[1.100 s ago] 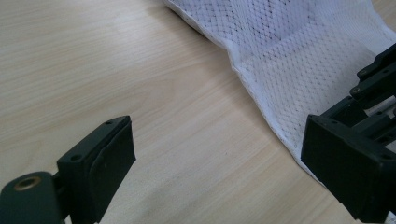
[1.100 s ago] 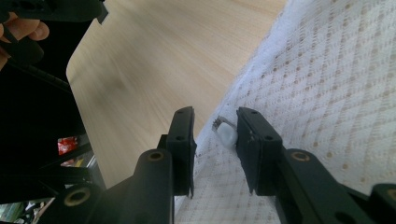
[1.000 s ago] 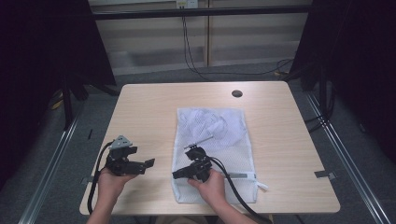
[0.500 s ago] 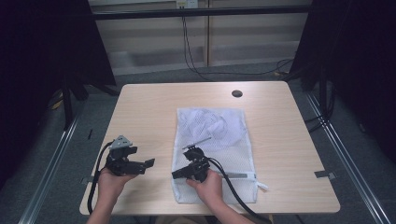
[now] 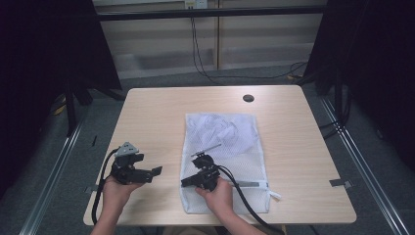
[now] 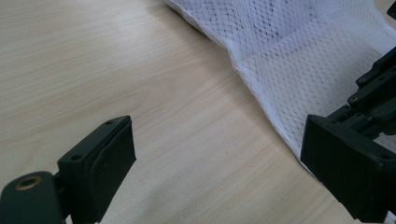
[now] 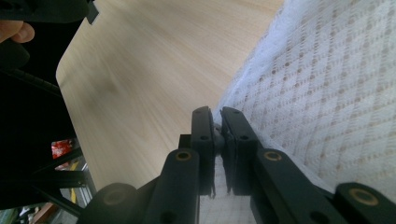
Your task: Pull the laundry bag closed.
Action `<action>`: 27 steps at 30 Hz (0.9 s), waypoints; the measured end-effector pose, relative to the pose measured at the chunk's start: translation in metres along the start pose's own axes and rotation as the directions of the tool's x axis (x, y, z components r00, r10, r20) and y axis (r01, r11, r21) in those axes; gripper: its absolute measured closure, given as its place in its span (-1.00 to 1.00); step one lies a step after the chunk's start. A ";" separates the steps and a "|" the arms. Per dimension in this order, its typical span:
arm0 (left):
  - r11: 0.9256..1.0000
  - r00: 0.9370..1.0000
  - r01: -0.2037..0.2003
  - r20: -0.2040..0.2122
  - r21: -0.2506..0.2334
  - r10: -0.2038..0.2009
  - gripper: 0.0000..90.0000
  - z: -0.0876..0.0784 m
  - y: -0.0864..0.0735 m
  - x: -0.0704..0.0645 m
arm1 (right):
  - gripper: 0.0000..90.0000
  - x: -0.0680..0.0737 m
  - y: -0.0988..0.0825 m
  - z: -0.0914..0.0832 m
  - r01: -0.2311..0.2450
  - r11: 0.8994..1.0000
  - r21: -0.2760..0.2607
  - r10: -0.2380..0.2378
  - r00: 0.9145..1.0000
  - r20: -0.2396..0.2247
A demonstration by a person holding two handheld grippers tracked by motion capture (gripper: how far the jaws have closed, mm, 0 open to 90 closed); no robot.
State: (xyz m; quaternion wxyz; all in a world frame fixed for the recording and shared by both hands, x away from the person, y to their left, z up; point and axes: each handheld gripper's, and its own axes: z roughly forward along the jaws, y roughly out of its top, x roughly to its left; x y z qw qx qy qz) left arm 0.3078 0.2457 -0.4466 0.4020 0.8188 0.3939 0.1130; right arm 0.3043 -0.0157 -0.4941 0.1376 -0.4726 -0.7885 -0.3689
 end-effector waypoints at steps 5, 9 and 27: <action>1.000 1.000 0.003 0.000 0.000 -0.003 -0.78 0.000 0.000 0.000 | 0.87 0.000 0.000 0.000 -0.012 1.000 0.004 0.012 1.000 -0.009; 1.000 1.000 0.003 0.000 0.000 -0.003 -0.78 0.000 0.000 0.000 | 0.87 0.000 0.001 -0.001 -0.019 1.000 0.004 0.019 1.000 -0.018; 1.000 1.000 0.002 0.009 0.003 -0.002 -0.77 0.000 0.000 0.000 | 0.90 -0.001 0.001 0.000 -0.030 1.000 0.008 0.030 0.999 -0.021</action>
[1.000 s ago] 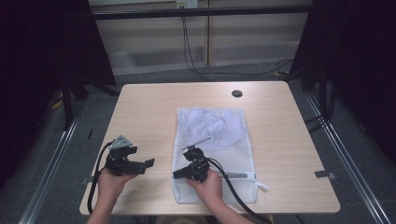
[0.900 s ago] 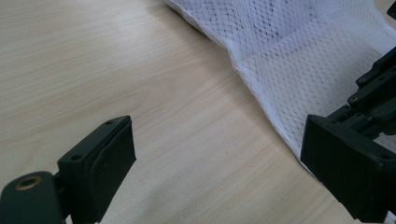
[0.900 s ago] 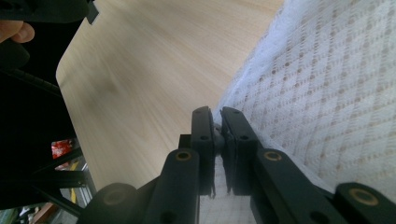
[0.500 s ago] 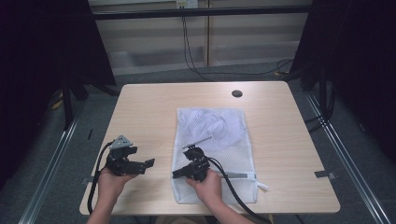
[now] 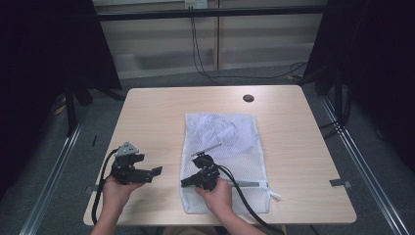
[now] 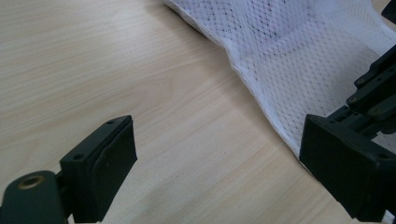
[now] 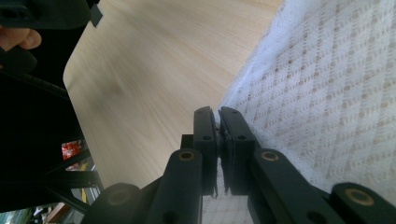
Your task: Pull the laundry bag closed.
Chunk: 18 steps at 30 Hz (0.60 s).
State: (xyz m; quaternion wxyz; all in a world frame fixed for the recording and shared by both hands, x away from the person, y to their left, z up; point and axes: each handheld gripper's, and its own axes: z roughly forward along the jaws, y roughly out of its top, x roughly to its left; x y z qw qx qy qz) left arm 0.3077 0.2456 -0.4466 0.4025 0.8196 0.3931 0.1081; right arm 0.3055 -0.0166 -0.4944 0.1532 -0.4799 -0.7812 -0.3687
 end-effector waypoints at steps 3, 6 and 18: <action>1.000 1.000 0.008 0.019 0.000 -0.008 -0.77 0.001 0.000 -0.001 | 0.90 -0.001 0.001 -0.005 -0.006 1.000 -0.009 0.006 1.000 -0.010; 1.000 0.999 -0.001 0.035 0.011 0.000 -0.77 0.003 0.000 -0.003 | 0.90 -0.002 0.002 -0.007 -0.009 1.000 -0.019 0.008 1.000 -0.026; 0.999 0.991 0.017 0.132 0.028 -0.021 -0.77 0.009 0.001 -0.009 | 0.90 -0.007 0.004 -0.019 -0.056 0.998 -0.037 0.054 0.996 -0.064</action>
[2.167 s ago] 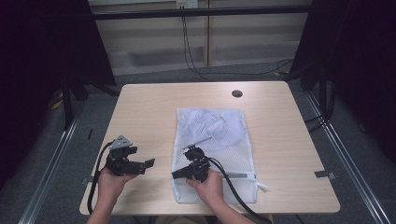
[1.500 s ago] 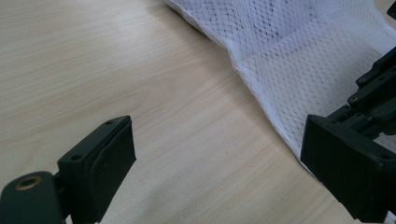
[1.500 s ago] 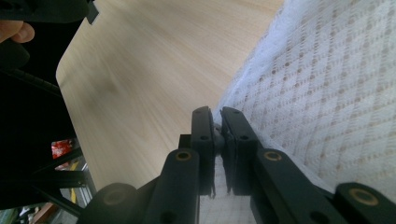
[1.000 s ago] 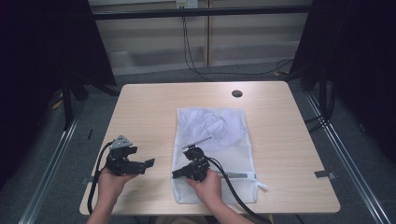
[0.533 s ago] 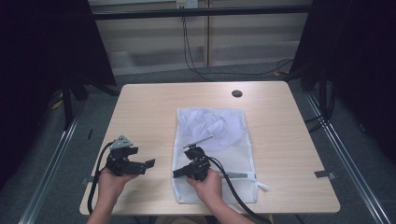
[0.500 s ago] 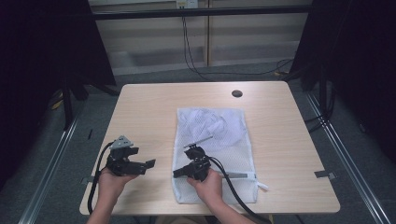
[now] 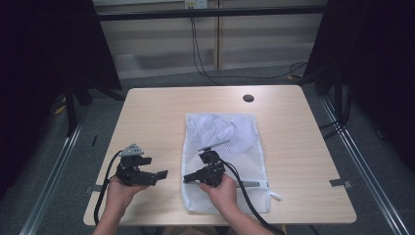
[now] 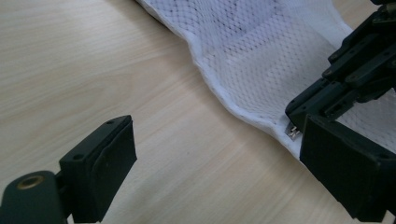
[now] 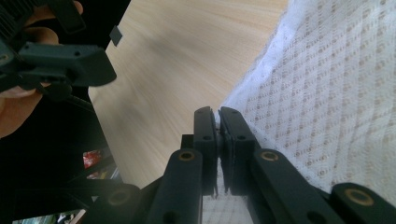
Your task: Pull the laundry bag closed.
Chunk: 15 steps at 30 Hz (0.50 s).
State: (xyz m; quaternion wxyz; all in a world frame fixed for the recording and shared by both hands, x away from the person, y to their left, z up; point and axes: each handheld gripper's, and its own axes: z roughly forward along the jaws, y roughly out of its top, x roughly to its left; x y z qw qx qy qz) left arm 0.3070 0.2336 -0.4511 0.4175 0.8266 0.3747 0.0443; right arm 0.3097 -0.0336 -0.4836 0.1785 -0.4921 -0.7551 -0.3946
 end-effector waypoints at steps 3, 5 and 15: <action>1.000 0.999 0.029 0.023 0.006 -0.029 -0.78 0.002 0.001 -0.001 | 0.90 0.000 0.001 -0.003 0.004 1.000 -0.011 -0.004 1.000 -0.005; 0.999 0.998 0.045 0.038 0.002 -0.045 -0.78 0.003 0.001 -0.001 | 0.90 0.000 0.001 -0.003 0.007 1.000 -0.017 -0.007 1.000 -0.012; 0.998 0.993 0.053 0.101 0.041 -0.057 -0.81 0.012 0.002 -0.009 | 0.91 0.000 0.001 -0.009 0.010 0.999 -0.040 -0.011 1.000 -0.018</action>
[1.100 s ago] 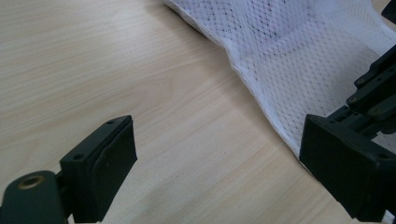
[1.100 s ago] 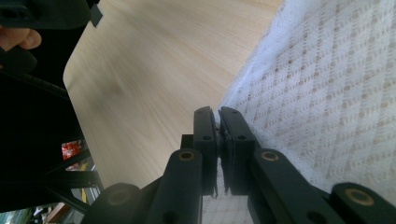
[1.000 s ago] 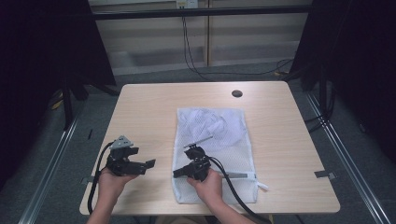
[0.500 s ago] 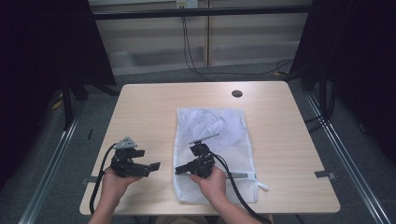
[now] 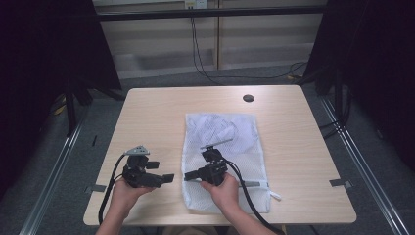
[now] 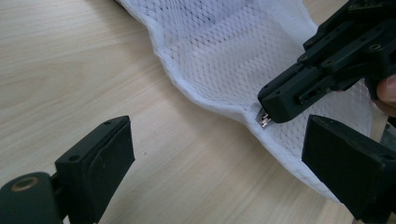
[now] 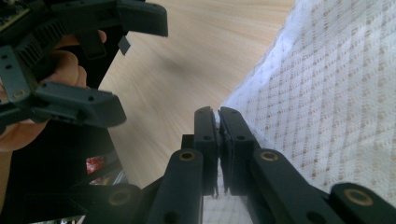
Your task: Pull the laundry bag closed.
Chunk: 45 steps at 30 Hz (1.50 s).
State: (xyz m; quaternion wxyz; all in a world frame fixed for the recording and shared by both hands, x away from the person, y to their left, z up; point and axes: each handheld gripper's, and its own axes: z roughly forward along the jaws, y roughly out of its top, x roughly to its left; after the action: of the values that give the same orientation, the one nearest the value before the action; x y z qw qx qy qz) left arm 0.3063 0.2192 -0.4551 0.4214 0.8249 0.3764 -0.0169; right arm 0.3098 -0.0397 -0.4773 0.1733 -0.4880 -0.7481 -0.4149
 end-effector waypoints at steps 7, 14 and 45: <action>1.000 0.999 0.005 0.041 0.023 -0.006 -0.80 0.007 0.000 -0.005 | 0.91 0.001 0.001 -0.005 0.007 1.000 -0.020 -0.007 1.000 -0.004; 0.999 0.997 0.021 0.078 0.035 -0.023 -0.74 0.014 -0.001 -0.008 | 0.91 0.002 0.003 -0.008 0.013 0.999 -0.030 -0.013 1.000 -0.001; 0.995 0.971 0.061 0.226 0.078 -0.077 -0.21 0.044 -0.002 -0.020 | 0.91 0.007 0.005 -0.015 0.031 0.998 -0.052 -0.031 0.999 -0.007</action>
State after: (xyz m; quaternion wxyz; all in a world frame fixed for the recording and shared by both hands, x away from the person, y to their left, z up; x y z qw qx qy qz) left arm 0.3035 0.1765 -0.4784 0.4316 0.8182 0.3530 -0.1399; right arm 0.3091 -0.0469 -0.4615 0.1569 -0.4792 -0.7438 -0.4387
